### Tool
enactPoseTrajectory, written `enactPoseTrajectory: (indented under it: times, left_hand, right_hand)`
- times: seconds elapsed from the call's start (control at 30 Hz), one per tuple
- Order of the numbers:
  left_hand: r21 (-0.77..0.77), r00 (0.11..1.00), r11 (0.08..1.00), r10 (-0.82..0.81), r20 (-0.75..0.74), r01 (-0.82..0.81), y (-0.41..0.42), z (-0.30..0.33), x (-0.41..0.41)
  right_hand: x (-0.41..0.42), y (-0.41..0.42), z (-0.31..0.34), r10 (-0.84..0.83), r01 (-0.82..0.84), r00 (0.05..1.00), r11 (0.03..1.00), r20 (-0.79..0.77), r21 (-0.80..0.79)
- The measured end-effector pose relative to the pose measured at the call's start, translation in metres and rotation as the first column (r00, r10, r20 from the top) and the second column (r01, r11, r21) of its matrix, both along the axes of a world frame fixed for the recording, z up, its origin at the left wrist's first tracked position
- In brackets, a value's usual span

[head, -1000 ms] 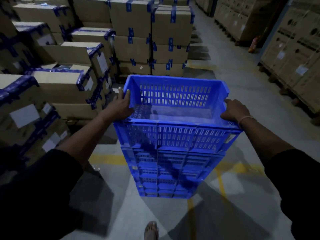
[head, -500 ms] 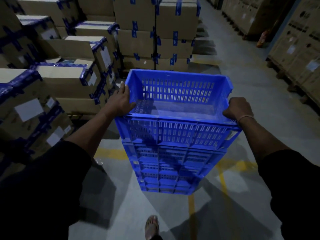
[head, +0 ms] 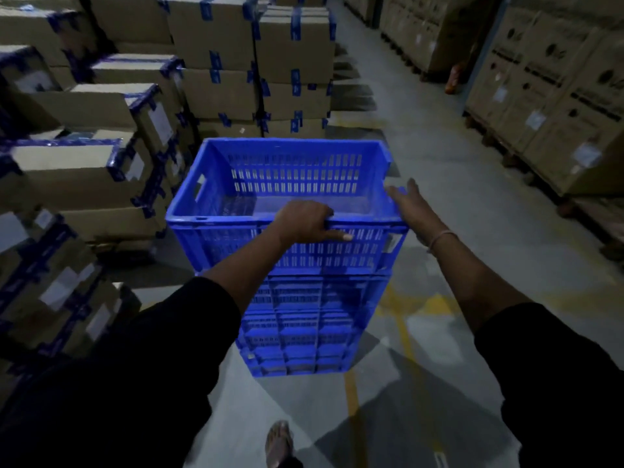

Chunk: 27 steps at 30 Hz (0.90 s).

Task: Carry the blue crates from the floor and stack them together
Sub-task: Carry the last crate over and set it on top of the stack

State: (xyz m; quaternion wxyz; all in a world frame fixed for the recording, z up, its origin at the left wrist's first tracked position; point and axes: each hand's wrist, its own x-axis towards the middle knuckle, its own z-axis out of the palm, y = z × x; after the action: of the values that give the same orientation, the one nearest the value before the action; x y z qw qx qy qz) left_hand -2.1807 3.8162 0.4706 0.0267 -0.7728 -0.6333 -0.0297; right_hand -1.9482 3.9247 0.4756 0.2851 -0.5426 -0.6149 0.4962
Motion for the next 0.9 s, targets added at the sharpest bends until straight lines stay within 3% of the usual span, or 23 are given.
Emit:
enactPoseTrajectory:
  times: [0.03,0.07,0.17,0.27,0.33,0.43,0.63,0.8,0.9]
  left_hand:
    - [-0.026,1.000,1.000,-0.013,-0.012,0.013,0.005,0.000,-0.001]
    - [-0.036,0.999,0.999,-0.018,-0.028,0.017,0.008,0.000,-0.004]
    - [-0.001,0.997,1.000,-0.021,-0.076,0.021,0.014,-0.006,-0.007]
    - [0.027,0.995,0.999,-0.020,-0.093,0.022,0.017,-0.011,-0.006]
    - [0.041,0.995,0.999,-0.012,-0.097,0.016,0.017,-0.011,-0.007]
    - [0.064,0.996,0.998,-0.010,-0.093,0.016,0.016,-0.012,-0.010]
    - [0.055,0.994,0.998,0.002,-0.108,0.004,0.020,-0.012,-0.001]
    - [0.081,0.995,0.997,-0.008,-0.104,0.017,0.017,-0.008,-0.002]
    - [0.042,0.993,0.999,0.019,-0.116,-0.014,0.020,-0.008,0.001]
  right_hand:
    - [0.011,0.004,-0.003,-0.034,0.013,0.977,0.995,-0.210,-0.101]
    - [0.025,0.005,-0.003,-0.081,0.029,0.944,0.986,-0.319,-0.163]
    - [0.060,0.017,-0.021,-0.229,0.169,0.896,0.968,-0.381,-0.186]
    - [0.057,0.011,-0.059,-0.395,0.335,0.745,0.918,-0.537,-0.211]
    - [0.024,-0.004,-0.092,-0.319,0.222,0.714,0.947,-0.623,-0.231]
    - [0.001,-0.030,-0.094,-0.247,0.042,0.726,0.948,-0.642,-0.317]
    - [0.025,0.007,-0.110,-0.391,0.212,0.700,0.913,-0.598,-0.348]
    - [0.003,-0.010,-0.104,-0.224,0.035,0.770,0.949,-0.597,-0.312]
    - [0.032,0.006,-0.091,-0.213,0.090,0.830,0.963,-0.515,-0.255]
